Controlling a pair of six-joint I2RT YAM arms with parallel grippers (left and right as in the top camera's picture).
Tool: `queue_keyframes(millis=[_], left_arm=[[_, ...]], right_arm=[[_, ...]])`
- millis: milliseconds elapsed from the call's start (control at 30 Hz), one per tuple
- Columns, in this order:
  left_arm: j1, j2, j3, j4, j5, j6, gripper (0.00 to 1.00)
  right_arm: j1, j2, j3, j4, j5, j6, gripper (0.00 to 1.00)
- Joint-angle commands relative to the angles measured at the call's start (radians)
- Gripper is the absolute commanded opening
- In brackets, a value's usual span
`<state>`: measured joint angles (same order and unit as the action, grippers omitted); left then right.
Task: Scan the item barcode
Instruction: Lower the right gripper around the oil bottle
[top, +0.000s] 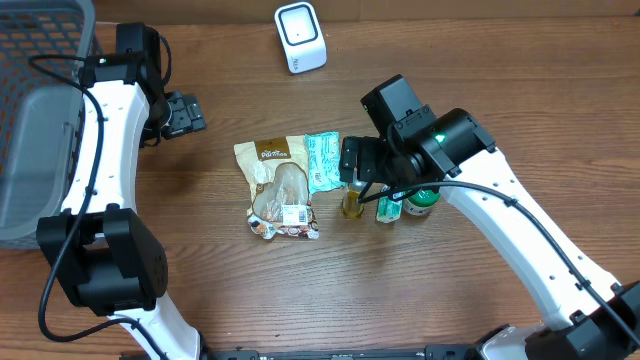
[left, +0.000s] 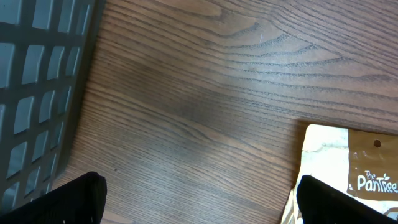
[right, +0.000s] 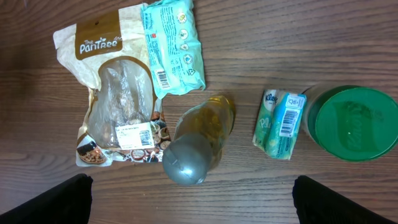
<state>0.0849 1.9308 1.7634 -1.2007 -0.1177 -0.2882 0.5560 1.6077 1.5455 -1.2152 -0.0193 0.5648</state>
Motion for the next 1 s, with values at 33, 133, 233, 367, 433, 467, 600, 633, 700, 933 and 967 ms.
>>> queue_keyframes(millis=[33,133,233,367,433,467,600,633,700,933,967], left_arm=[[-0.001,-0.016,0.016,0.001,-0.013,0.004,1.00],[-0.001,-0.016,0.016,0.001,-0.013,0.004,1.00],[-0.001,-0.016,0.016,0.001,-0.013,0.004,0.99],[-0.001,-0.016,0.016,0.001,-0.013,0.004,0.99],[-0.001,-0.016,0.016,0.001,-0.013,0.004,0.99],[-0.001,-0.016,0.016,0.001,-0.013,0.004,0.99],[-0.001,-0.016,0.016,0.001,-0.013,0.004,0.99],[-0.001,-0.016,0.016,0.001,-0.013,0.004,0.99],[-0.001,-0.016,0.016,0.001,-0.013,0.004,1.00],[-0.001,-0.016,0.016,0.001,-0.013,0.004,1.00],[-0.001,-0.016,0.016,0.001,-0.013,0.004,1.00]], right_arm=[[0.000,0.047,0.008,0.006,-0.001,0.028,1.00],[0.002,0.075,-0.005,0.013,-0.001,0.051,1.00],[0.008,0.108,-0.013,0.020,-0.001,0.061,1.00],[0.032,0.134,-0.038,0.056,-0.001,0.061,0.98],[0.041,0.142,-0.049,0.069,-0.001,0.065,0.96],[0.045,0.146,-0.051,0.071,0.000,0.065,0.95],[0.053,0.166,-0.052,0.070,0.002,0.064,0.95],[0.055,0.171,-0.052,0.070,0.003,0.064,0.95],[0.056,0.180,-0.052,0.070,0.002,0.064,0.94],[0.056,0.184,-0.053,0.068,0.003,0.064,0.79],[0.056,0.185,-0.053,0.066,0.003,0.064,0.77]])
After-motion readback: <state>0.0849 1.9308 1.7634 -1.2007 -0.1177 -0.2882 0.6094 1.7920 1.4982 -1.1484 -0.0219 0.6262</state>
